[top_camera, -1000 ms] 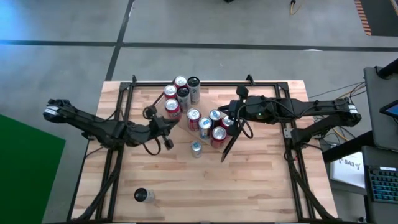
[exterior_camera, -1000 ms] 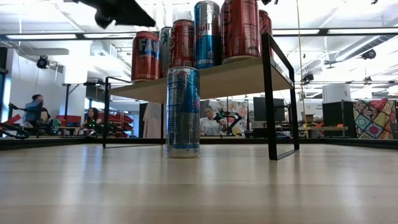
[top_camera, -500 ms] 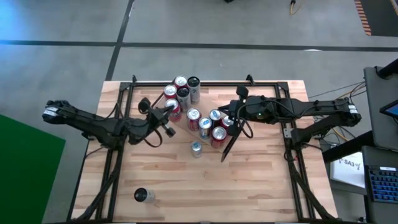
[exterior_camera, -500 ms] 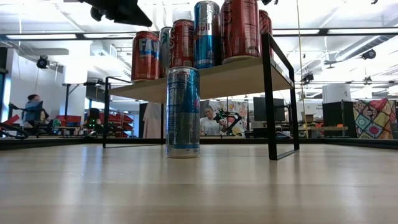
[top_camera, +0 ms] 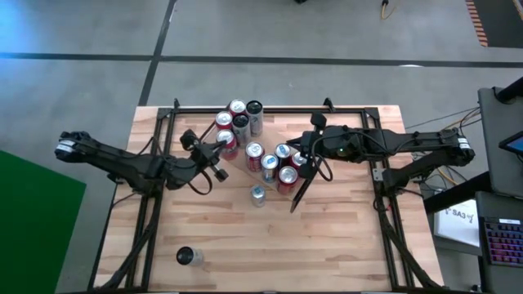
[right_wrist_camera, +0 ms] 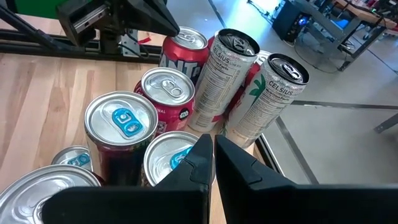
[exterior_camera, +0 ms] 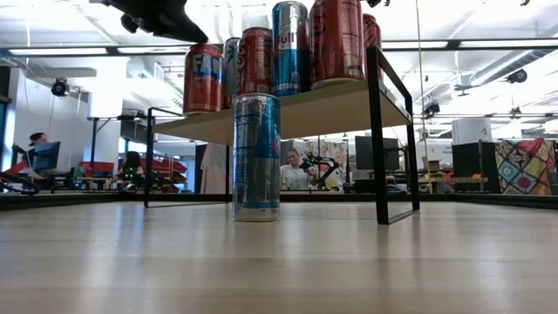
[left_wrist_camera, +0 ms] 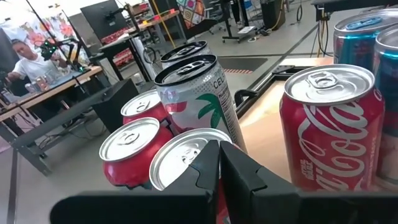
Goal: Place canned beverage on shelf
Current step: Put the red soda can on the shelf, align with the other red soda cans
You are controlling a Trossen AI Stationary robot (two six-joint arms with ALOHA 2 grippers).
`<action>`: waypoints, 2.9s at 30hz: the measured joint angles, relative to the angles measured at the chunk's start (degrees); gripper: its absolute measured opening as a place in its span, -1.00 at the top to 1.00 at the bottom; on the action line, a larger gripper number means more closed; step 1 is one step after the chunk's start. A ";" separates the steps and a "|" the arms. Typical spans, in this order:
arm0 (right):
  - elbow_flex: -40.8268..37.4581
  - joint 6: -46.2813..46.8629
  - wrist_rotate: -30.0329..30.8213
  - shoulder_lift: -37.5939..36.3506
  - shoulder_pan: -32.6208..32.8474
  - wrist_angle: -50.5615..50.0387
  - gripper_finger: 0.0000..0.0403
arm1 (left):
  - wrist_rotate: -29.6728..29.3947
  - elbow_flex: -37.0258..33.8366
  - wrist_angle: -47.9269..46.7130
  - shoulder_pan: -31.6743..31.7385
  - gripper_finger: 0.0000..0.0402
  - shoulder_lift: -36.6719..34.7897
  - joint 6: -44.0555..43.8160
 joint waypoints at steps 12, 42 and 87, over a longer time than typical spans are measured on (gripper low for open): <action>0.00 -0.24 0.00 0.00 0.01 0.00 0.96 | 0.68 1.63 -11.16 -0.10 1.00 -5.96 -2.48; -0.02 0.11 0.00 0.00 0.01 -0.02 0.96 | 2.62 11.60 -23.08 -0.02 1.00 9.00 -13.72; -0.02 1.20 -0.18 0.00 0.04 0.00 0.96 | 18.57 18.65 -43.15 -1.22 1.00 4.61 -17.08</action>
